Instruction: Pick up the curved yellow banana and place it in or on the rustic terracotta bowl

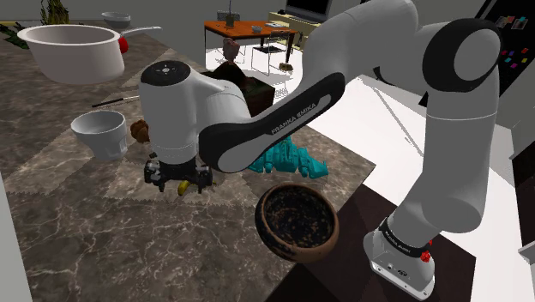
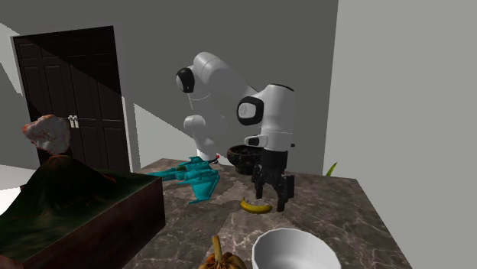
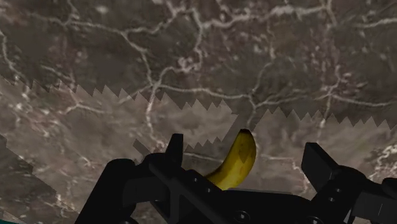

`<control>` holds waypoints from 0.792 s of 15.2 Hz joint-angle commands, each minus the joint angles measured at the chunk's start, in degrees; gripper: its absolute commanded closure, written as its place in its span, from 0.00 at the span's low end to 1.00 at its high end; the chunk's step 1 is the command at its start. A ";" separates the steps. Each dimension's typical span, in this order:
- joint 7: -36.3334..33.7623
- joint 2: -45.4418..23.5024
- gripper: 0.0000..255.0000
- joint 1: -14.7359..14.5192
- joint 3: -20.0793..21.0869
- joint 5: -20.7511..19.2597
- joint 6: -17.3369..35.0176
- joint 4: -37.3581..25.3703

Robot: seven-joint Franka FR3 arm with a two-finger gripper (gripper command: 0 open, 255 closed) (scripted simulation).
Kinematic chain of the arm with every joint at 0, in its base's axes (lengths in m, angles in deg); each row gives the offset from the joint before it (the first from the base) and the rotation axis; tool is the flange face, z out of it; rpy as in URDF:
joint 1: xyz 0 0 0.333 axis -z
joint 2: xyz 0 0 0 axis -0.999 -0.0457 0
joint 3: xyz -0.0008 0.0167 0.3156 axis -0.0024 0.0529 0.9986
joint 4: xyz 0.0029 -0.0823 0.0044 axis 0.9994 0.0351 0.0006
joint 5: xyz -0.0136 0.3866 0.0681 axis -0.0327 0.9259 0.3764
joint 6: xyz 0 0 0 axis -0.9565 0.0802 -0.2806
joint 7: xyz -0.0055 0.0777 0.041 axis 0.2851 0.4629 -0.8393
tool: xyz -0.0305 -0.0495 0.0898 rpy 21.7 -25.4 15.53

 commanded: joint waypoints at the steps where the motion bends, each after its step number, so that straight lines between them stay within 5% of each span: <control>1: -0.26 -0.31 0.00 -0.12 -0.20 -0.34 0.46 0.23; 7: -0.26 -0.31 0.00 -0.12 -0.20 -0.34 0.45 0.22; 8: -0.26 -0.31 1.00 -0.12 -0.20 -0.34 0.45 0.22; 12: -0.26 -0.29 1.00 -0.11 -0.20 -0.33 0.47 0.25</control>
